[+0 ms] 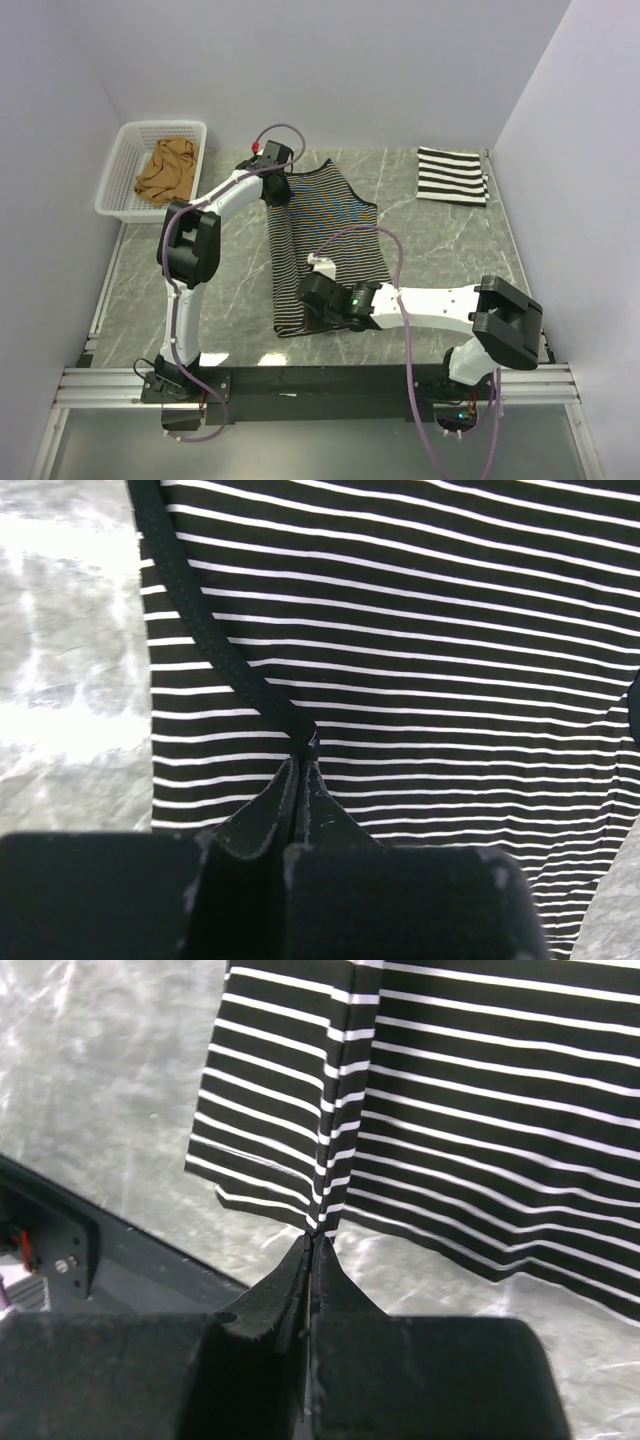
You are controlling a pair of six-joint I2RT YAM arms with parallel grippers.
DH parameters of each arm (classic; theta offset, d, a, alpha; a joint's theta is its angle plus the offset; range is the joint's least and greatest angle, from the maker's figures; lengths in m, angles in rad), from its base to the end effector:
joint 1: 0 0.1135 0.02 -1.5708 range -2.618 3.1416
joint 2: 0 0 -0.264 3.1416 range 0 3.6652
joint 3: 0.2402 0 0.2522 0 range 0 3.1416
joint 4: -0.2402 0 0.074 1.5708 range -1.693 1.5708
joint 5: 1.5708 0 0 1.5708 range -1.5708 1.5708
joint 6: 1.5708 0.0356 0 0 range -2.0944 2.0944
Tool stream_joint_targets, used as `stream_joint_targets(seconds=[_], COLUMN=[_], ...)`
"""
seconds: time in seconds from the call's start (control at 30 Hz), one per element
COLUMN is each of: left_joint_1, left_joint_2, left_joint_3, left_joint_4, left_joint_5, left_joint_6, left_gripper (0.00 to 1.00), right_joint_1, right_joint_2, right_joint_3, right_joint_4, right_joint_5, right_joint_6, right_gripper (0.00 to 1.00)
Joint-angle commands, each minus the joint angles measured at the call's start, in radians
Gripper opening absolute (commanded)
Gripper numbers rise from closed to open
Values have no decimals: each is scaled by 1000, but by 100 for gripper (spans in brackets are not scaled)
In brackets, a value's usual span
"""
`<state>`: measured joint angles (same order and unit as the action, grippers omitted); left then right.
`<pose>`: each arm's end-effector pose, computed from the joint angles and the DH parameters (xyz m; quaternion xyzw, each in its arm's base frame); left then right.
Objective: Fold and stack the tank tops
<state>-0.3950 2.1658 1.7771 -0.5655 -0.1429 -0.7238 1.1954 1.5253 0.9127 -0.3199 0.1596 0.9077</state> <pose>0.4455 -0.1802 0.2057 -0.1769 0.9341 -0.1030 0.2926 0.1182 0.2844 0.1978 -0.1109 0.9403 0.2340 0.2209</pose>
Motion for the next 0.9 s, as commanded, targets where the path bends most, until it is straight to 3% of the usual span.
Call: stream_joint_targets(seconds=[0.0, 0.87], left_joint_1=[-11, -48], left_joint_2=[17, 63], left_joint_3=[65, 25], left_joint_4=[39, 133], left_joint_5=[0, 51], left_joint_6=[-20, -11], left_gripper=[1, 3], right_joint_1=[-14, -28], right_joint_2=[-47, -57], right_joint_3=[-50, -181], right_joint_4=[41, 116], right_joint_5=[1, 15], right_joint_6=[26, 79], right_gripper=[0, 0])
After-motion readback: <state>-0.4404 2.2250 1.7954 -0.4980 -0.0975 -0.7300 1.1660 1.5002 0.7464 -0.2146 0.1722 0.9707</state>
